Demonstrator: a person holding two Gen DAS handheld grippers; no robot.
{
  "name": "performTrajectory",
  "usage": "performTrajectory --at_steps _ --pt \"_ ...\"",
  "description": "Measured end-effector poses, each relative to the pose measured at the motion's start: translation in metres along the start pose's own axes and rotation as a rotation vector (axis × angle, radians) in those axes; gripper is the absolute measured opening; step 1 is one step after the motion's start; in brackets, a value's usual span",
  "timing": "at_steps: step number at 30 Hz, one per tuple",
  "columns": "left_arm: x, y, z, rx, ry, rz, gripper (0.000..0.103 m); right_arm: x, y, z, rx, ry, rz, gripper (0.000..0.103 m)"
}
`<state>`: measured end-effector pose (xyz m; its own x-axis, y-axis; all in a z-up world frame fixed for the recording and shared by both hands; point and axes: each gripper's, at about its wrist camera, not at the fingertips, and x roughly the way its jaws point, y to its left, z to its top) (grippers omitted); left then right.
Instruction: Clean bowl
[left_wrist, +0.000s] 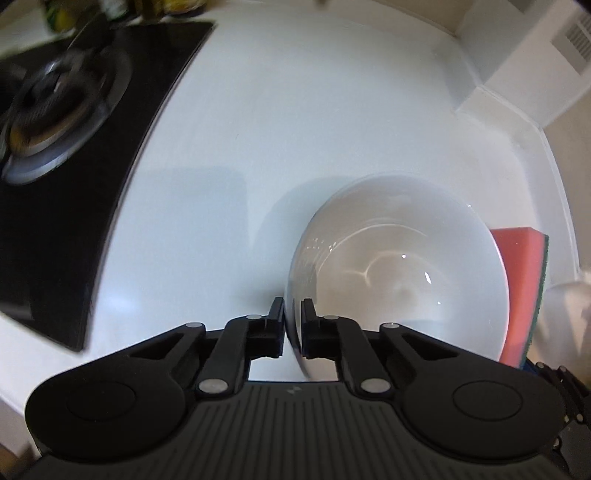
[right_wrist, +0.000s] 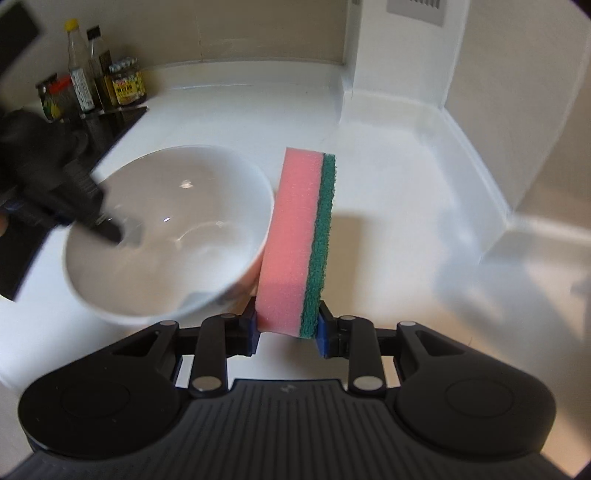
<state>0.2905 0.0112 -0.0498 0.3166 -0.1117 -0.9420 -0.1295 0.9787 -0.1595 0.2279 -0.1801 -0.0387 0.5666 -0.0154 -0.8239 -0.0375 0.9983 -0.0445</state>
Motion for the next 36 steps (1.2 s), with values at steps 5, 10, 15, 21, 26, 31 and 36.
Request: performTrajectory --at_steps 5,10,15,21,26,31,36 --pt "-0.002 -0.006 -0.011 -0.076 -0.066 0.053 0.007 -0.018 0.007 -0.019 0.004 0.008 -0.009 0.025" --pt "-0.003 -0.007 -0.015 -0.124 -0.092 0.069 0.007 -0.046 0.025 -0.053 0.05 -0.001 0.0 0.025" --pt "-0.003 -0.001 -0.013 -0.117 -0.053 0.037 0.007 -0.066 0.022 -0.067 0.109 0.008 0.105 0.025" --pt "0.003 0.014 0.006 -0.107 0.046 -0.042 0.007 -0.055 -0.01 -0.048 0.117 0.026 0.092 0.026" --pt "-0.005 0.013 0.022 -0.032 0.032 -0.051 0.007 -0.036 -0.01 -0.028 0.009 0.067 0.069 0.028" --pt "0.004 -0.005 0.048 0.15 0.076 -0.031 0.009 -0.033 -0.007 -0.015 -0.034 0.06 0.047 0.03" --pt "0.012 -0.019 0.065 0.256 0.062 -0.013 0.014 -0.026 -0.003 -0.01 -0.079 0.012 0.001 0.026"
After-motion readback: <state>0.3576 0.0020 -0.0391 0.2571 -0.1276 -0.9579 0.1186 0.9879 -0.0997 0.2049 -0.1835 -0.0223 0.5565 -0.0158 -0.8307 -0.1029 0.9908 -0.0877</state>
